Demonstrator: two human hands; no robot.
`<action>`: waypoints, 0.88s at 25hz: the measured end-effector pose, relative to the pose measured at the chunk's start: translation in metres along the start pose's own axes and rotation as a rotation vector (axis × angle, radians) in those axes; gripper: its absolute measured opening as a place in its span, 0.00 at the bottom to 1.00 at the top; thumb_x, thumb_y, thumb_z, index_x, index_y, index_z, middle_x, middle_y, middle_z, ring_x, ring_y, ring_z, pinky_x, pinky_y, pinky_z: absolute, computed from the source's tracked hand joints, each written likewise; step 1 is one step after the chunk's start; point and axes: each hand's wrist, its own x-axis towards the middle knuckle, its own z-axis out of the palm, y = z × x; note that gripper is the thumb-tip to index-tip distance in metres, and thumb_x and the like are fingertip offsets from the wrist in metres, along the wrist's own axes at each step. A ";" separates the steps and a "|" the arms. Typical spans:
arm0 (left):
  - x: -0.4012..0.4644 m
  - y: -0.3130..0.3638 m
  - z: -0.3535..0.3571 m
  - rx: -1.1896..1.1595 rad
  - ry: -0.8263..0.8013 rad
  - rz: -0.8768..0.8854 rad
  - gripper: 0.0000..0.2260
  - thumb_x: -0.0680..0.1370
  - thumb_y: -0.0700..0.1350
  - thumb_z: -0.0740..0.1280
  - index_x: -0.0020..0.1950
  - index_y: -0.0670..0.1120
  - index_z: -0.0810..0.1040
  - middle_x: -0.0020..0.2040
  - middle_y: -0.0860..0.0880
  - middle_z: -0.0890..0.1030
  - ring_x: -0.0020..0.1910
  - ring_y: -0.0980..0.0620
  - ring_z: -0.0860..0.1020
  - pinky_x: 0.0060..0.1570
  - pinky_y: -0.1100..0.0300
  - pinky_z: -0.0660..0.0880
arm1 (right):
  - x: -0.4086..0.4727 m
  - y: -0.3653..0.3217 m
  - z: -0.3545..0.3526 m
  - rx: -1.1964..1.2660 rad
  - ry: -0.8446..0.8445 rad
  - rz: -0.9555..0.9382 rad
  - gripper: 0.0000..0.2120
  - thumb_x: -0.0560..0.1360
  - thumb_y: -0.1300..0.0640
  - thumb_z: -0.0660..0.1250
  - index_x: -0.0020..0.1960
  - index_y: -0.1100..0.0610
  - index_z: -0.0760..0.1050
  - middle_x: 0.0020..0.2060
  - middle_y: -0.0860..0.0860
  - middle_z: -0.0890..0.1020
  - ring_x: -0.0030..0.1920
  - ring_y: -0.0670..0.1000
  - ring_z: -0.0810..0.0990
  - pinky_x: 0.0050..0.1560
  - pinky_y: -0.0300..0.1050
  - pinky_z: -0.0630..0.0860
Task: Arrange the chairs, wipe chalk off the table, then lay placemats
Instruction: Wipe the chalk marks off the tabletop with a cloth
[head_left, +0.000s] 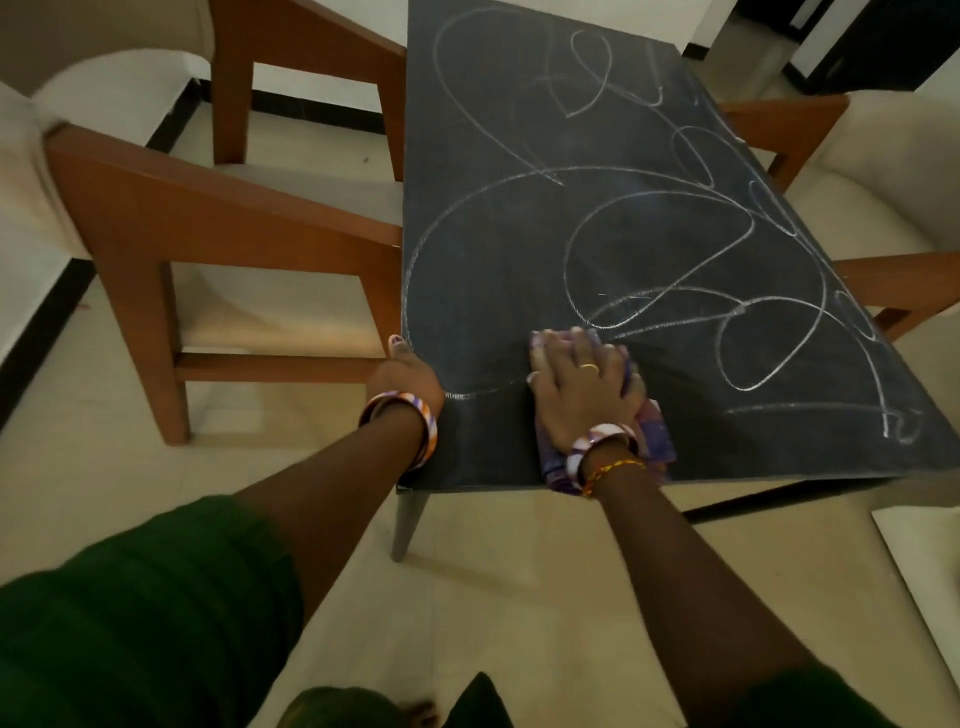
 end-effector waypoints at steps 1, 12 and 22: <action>-0.001 0.000 0.000 -0.001 -0.006 -0.004 0.25 0.82 0.55 0.43 0.33 0.44 0.65 0.32 0.47 0.68 0.30 0.53 0.67 0.29 0.62 0.62 | -0.007 -0.020 0.004 -0.012 0.001 -0.098 0.22 0.80 0.43 0.50 0.74 0.38 0.54 0.76 0.44 0.51 0.75 0.57 0.46 0.70 0.64 0.44; 0.002 -0.004 -0.002 0.007 -0.020 0.027 0.25 0.82 0.55 0.43 0.33 0.43 0.65 0.32 0.47 0.68 0.30 0.53 0.67 0.29 0.62 0.62 | 0.024 0.059 -0.014 0.036 -0.006 0.227 0.22 0.80 0.41 0.46 0.74 0.37 0.52 0.76 0.44 0.52 0.75 0.56 0.47 0.71 0.65 0.46; 0.001 -0.004 -0.002 -0.023 -0.033 0.013 0.24 0.82 0.55 0.43 0.35 0.43 0.66 0.33 0.47 0.69 0.31 0.53 0.68 0.30 0.62 0.63 | 0.001 -0.039 0.007 -0.036 -0.060 -0.229 0.24 0.79 0.43 0.51 0.74 0.39 0.53 0.77 0.44 0.50 0.76 0.56 0.45 0.71 0.63 0.43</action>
